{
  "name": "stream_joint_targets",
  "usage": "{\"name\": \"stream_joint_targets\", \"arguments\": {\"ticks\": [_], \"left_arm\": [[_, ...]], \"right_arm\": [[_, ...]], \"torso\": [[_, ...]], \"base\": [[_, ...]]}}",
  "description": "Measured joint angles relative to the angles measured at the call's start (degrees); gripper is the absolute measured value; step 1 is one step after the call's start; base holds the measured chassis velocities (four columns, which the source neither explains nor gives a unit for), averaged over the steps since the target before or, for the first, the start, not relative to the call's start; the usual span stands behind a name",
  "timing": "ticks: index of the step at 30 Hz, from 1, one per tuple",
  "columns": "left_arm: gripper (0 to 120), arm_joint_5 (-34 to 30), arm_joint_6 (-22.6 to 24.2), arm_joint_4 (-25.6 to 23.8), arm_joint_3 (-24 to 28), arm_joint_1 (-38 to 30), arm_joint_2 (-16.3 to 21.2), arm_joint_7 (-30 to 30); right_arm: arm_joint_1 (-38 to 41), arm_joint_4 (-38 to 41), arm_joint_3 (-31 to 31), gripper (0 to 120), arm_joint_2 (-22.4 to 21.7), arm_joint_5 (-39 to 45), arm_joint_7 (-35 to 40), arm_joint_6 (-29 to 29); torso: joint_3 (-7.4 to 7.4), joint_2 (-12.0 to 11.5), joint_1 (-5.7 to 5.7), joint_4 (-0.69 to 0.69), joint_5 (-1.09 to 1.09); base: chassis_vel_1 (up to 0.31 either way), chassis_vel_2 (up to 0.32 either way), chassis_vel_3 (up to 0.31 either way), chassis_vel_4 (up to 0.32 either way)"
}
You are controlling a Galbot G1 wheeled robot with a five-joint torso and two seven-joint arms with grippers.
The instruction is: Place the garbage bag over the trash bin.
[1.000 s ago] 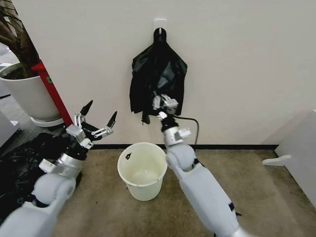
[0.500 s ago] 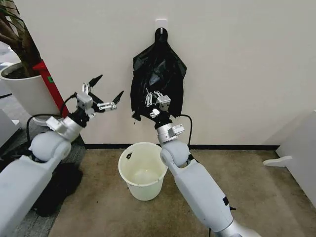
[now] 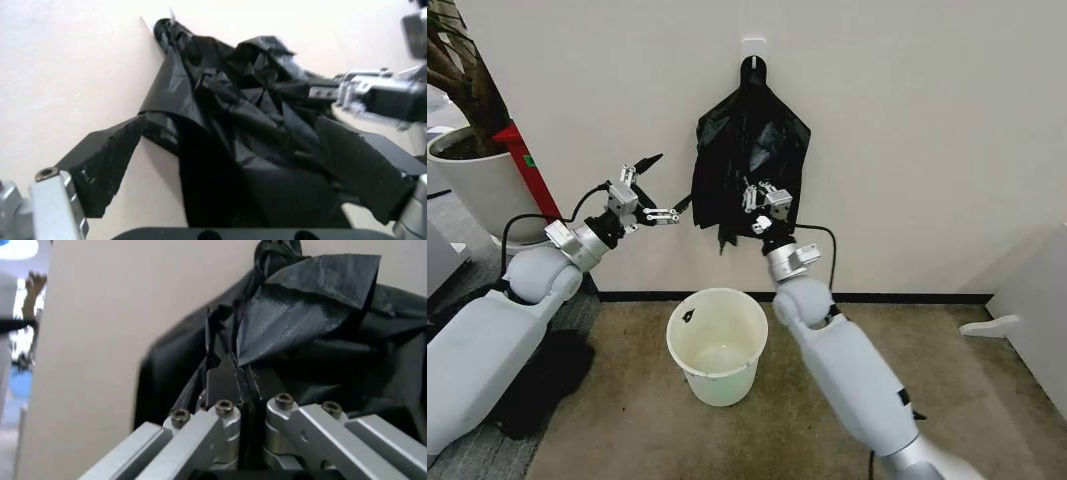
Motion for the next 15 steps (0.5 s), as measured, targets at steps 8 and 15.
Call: {"name": "stream_joint_targets", "arguments": {"ticks": [8, 15], "left_arm": [[100, 3.71, 3.53, -3.06, 7.15, -2.25, -0.35, -6.30], [100, 6.90, 4.79, 0.02, 14.11, -10.12, -1.61, -7.81]], "right_arm": [[0.58, 1.24, -1.91, 0, -6.74, 1.89, 0.19, 0.22], [-1.00, 5.36, -2.87, 0, -6.68, 11.54, 3.30, -1.57]], "torso": [[0.00, 0.00, 0.00, -0.02, -0.01], [0.00, 0.01, 0.00, 0.00, 0.00]], "base": [[0.000, 0.000, 0.000, 0.000], [0.000, 0.000, 0.000, 0.000]]}}
